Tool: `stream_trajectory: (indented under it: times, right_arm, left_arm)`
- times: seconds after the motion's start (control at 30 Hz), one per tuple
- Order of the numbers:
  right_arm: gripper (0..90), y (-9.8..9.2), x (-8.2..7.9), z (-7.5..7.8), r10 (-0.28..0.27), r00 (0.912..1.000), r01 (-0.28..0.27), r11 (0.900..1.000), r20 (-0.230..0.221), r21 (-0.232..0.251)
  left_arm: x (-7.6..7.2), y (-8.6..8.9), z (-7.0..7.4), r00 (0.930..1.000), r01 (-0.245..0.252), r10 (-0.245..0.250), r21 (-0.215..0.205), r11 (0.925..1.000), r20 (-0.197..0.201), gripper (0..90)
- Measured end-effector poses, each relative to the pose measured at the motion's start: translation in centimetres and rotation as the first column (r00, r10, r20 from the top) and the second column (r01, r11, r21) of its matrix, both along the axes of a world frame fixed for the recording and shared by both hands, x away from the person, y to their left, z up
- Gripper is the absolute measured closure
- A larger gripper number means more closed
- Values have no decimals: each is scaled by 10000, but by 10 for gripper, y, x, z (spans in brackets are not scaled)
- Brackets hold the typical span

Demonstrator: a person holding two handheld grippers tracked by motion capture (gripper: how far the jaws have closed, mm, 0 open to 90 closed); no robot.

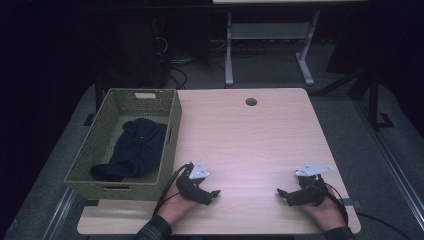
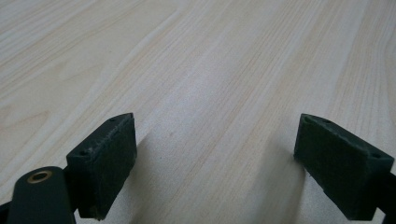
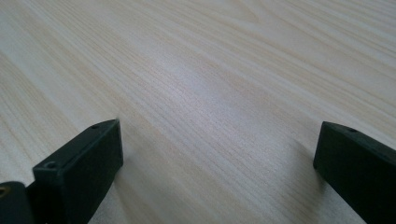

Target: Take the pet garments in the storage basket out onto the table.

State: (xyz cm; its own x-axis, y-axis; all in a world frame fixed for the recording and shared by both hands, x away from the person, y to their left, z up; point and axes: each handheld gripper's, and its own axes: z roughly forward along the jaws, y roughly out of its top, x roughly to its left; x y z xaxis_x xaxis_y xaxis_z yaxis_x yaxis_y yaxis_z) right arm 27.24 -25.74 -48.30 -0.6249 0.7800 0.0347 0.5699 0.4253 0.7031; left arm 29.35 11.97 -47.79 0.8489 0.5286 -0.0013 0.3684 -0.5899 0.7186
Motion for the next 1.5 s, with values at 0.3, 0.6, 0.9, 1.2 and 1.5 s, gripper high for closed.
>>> stream_trajectory:
  times: [0.3, 0.6, 0.9, 1.2, 1.5]
  right_arm:
    - [11, 0, 0, 0, -25, 10000, 25, 10000, -31, 5]
    - [11, 0, -2, 0, -116, 9999, 116, 9999, 8, -7]
    - [11, 0, -3, 0, -138, 9999, 138, 9999, 9, 20]
    - [12, 0, -4, 0, -183, 9998, 183, 9998, -50, 43]
    - [11, 0, -4, 0, -179, 9998, 179, 9998, -50, 39]
  left_arm:
    - [2, -1, 0, 10000, -48, 48, -6, 10000, -2, 124]
    - [5, -7, 1, 9999, -143, 143, 52, 9999, -28, 123]
    - [8, -9, 7, 9999, -104, 104, -246, 9996, -5, 127]
    - [11, -10, 16, 9999, -148, 148, -559, 9983, 1, 128]
    - [12, -9, 25, 9998, -165, 159, -840, 9963, -81, 129]
